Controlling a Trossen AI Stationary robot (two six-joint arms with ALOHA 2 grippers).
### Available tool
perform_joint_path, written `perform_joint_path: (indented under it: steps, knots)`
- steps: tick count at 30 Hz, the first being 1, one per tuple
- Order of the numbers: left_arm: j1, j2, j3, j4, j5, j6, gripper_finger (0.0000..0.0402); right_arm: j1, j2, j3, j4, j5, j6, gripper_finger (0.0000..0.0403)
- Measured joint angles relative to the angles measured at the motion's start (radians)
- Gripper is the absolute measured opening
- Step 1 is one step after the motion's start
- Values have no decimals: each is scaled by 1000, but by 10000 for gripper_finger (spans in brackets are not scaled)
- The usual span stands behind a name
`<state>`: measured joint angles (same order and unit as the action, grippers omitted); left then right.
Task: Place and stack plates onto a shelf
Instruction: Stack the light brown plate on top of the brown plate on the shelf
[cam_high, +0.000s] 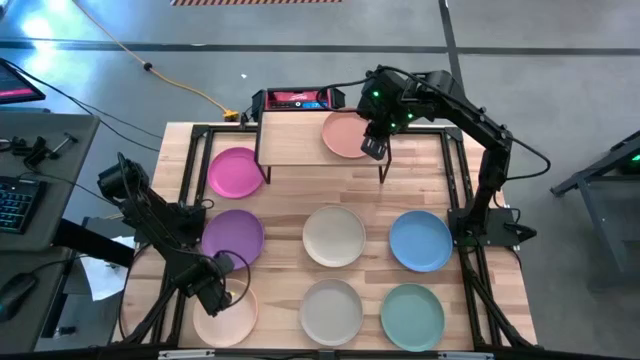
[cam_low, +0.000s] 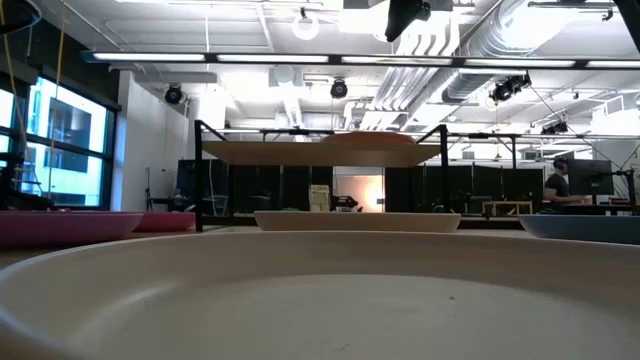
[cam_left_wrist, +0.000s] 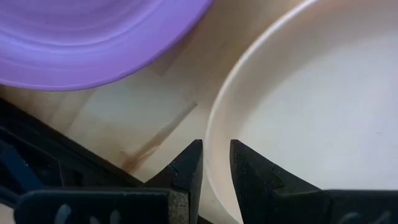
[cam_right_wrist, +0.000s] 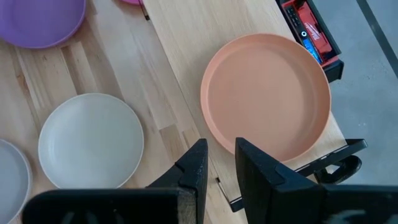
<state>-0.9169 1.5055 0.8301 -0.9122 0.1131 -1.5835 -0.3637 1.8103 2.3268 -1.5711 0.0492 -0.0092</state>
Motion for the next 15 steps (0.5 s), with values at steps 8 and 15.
perform_joint_path:
  steps: [8,15]
  knots:
    - [0,0,-39,26,19,-13,72,0,0,0,0,0,-17,62]
    - [1,0,-84,106,26,-48,72,0,0,0,0,0,-18,62]
